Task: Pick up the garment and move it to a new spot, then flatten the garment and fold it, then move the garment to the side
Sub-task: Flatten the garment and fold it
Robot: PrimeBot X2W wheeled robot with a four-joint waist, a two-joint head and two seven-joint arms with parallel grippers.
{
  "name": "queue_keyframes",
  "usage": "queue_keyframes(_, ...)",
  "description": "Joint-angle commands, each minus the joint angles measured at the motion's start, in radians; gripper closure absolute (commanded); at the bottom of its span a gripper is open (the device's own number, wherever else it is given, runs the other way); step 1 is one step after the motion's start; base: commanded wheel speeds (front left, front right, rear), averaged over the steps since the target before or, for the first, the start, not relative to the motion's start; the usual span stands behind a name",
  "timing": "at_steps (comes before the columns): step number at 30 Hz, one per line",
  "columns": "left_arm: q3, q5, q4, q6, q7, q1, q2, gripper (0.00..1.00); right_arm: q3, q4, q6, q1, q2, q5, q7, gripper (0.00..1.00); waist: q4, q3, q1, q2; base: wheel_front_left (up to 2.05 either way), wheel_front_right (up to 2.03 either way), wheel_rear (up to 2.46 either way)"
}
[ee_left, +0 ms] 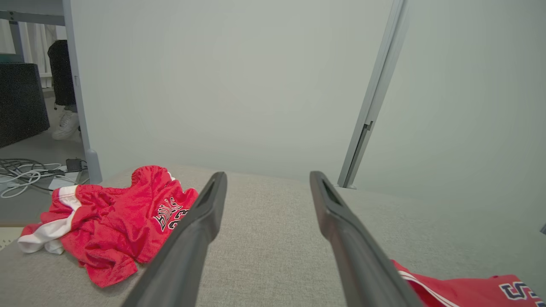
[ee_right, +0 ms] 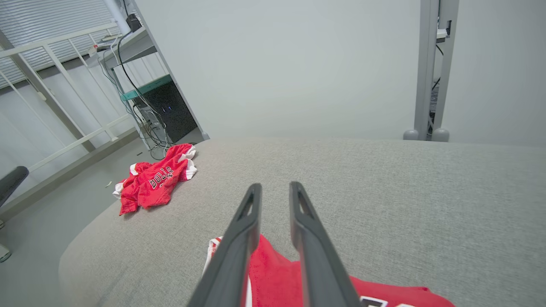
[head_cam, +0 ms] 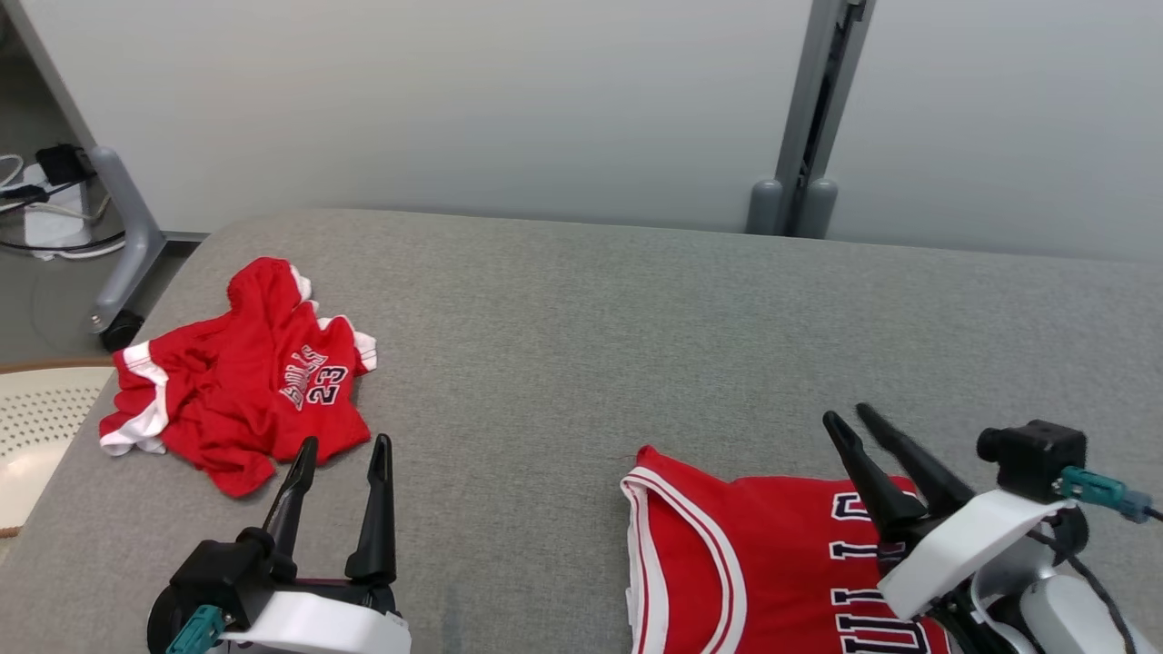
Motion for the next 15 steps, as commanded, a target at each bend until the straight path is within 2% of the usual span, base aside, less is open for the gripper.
queue_keyframes(1,0.009,0.005,-0.002,0.0,-0.004,0.006,0.001,0.0,-0.022,-0.017,0.0,0.013,-0.004,-0.017,0.003,0.0,-0.028,0.003,-0.0001,0.0,0.0,0.0,0.0)
queue_keyframes(9,0.043,0.009,0.0,-0.009,-0.003,-0.009,0.004,0.0,-0.206,-0.159,0.0,0.074,0.014,-0.167,0.022,0.0,-0.111,0.01,-0.0001,0.0,0.0,0.0,0.0)
queue_keyframes(15,0.069,0.02,-0.007,-0.004,-0.003,-0.001,-0.005,0.0,-0.325,-0.222,0.0,0.144,0.065,-0.271,-0.034,0.0,-0.157,0.016,-0.0001,0.0,0.0,0.0,0.0)
